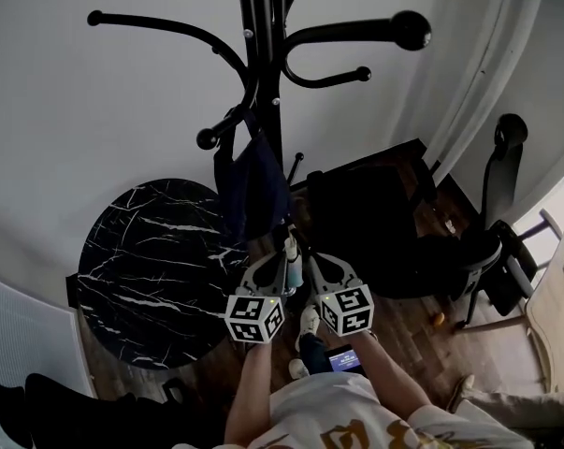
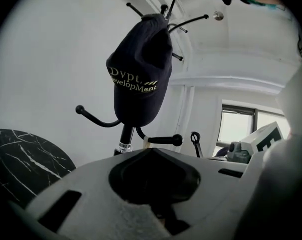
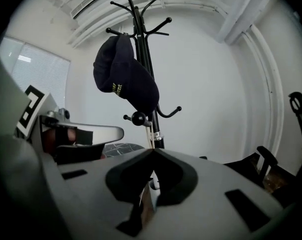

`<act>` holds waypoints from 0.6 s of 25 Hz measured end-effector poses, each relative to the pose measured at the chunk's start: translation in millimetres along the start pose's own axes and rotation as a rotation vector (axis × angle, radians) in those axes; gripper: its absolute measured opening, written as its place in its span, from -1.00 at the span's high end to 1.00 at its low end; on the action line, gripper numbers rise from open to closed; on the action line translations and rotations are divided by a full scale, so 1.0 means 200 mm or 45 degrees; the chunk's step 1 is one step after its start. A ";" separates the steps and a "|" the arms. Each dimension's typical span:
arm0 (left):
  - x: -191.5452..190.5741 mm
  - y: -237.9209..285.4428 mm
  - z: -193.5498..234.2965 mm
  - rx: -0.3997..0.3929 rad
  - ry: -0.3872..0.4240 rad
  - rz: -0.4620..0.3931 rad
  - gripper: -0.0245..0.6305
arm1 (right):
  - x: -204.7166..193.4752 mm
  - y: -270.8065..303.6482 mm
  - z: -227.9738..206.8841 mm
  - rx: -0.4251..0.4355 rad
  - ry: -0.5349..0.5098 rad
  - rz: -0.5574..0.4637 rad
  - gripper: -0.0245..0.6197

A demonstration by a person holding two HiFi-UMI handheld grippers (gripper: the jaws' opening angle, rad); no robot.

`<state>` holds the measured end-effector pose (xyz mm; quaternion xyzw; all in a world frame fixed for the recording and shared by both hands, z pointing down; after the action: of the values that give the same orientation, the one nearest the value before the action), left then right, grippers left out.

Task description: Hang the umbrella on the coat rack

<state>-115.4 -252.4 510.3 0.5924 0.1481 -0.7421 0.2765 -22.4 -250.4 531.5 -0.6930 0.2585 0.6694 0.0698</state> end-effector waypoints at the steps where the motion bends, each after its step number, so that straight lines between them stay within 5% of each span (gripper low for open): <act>1: 0.00 -0.02 0.00 0.003 -0.006 -0.008 0.86 | 0.01 -0.02 0.01 -0.005 -0.022 -0.007 0.89; 6: 0.01 -0.10 -0.03 0.040 0.020 -0.025 0.86 | 0.06 -0.15 0.08 0.047 -0.129 -0.029 0.89; 15: 0.00 -0.19 -0.17 0.092 0.074 -0.042 0.86 | 0.07 -0.29 0.13 0.121 -0.120 -0.065 0.89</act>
<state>-111.5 -203.6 497.1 0.6207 0.1390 -0.7339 0.2383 -20.2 -193.6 502.1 -0.6629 0.2685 0.6864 0.1319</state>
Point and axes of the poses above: the fingertips, and each gripper's own axes: y forward along the fingers, z to its left, x out of its top, the point moved 2 cm from there along -y, backward along the fingers, and after that the axes turned 5 degrees about -x, right-handed, at the moved point
